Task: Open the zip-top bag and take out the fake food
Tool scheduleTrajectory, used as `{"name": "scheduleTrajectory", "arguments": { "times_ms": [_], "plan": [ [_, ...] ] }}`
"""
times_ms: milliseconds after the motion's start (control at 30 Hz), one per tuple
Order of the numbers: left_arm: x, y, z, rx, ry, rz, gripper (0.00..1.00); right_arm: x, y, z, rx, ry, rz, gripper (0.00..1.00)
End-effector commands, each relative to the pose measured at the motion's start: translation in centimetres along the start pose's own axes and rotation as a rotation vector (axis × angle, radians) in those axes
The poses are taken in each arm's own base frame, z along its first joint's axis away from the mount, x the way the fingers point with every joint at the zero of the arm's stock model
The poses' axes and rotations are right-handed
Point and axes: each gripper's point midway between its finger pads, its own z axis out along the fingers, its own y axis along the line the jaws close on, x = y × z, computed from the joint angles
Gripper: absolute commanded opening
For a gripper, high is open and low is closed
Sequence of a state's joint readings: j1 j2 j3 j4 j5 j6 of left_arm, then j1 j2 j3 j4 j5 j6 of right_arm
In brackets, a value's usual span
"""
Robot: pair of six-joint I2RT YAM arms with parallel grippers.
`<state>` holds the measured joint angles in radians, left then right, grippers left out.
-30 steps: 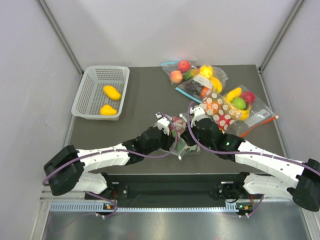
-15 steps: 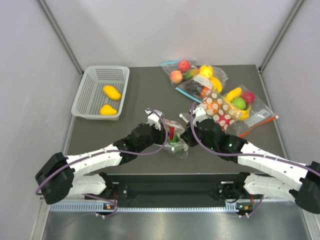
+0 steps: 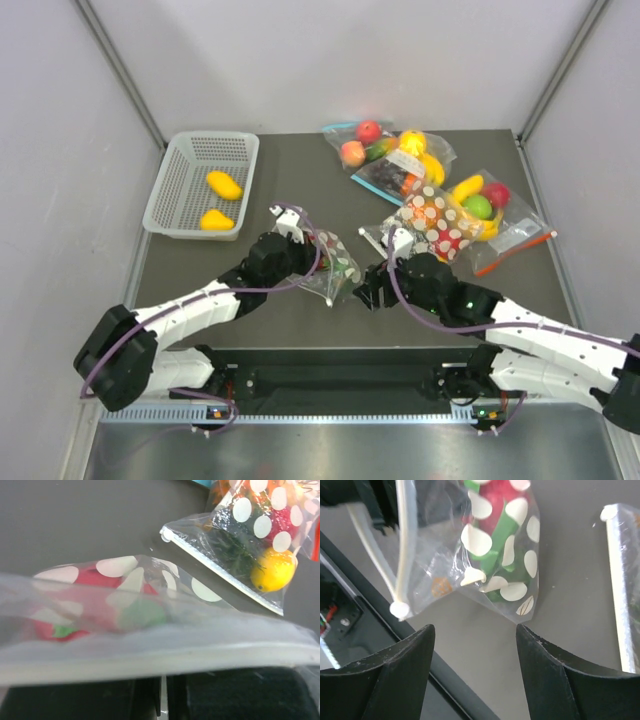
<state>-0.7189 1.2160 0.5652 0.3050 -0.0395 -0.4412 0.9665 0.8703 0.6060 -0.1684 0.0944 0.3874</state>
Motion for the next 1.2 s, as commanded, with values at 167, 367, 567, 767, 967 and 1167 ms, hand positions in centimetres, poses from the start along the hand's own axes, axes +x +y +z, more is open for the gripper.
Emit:
{"name": "scheduleTrajectory", "arguments": {
  "times_ms": [167,367,567,767,967,1167],
  "plan": [
    [-3.8,-4.2,-1.5,0.194,-0.058,-0.065,0.0,-0.5,0.0,3.6,-0.013,-0.072,-0.147,0.66],
    [-4.0,-4.5,-2.1,0.227,-0.033,-0.093,0.0,-1.1,-0.5,5.1,0.009,-0.117,-0.222,0.66],
    [-4.3,-4.8,-2.4,0.274,-0.025,-0.129,0.0,1.0,-0.6,6.5,-0.014,-0.07,-0.244,0.59],
    [-5.4,-4.7,-2.6,0.303,-0.053,-0.162,0.0,2.7,0.0,6.6,-0.083,-0.059,-0.239,0.26],
    [-6.4,-3.4,-2.7,0.288,-0.068,-0.169,0.0,3.3,-0.6,5.9,-0.061,-0.049,-0.235,0.0],
    [-6.8,-2.9,-3.1,0.309,-0.064,-0.174,0.0,4.1,-3.0,5.6,0.05,-0.029,-0.204,0.0]
  ]
}}
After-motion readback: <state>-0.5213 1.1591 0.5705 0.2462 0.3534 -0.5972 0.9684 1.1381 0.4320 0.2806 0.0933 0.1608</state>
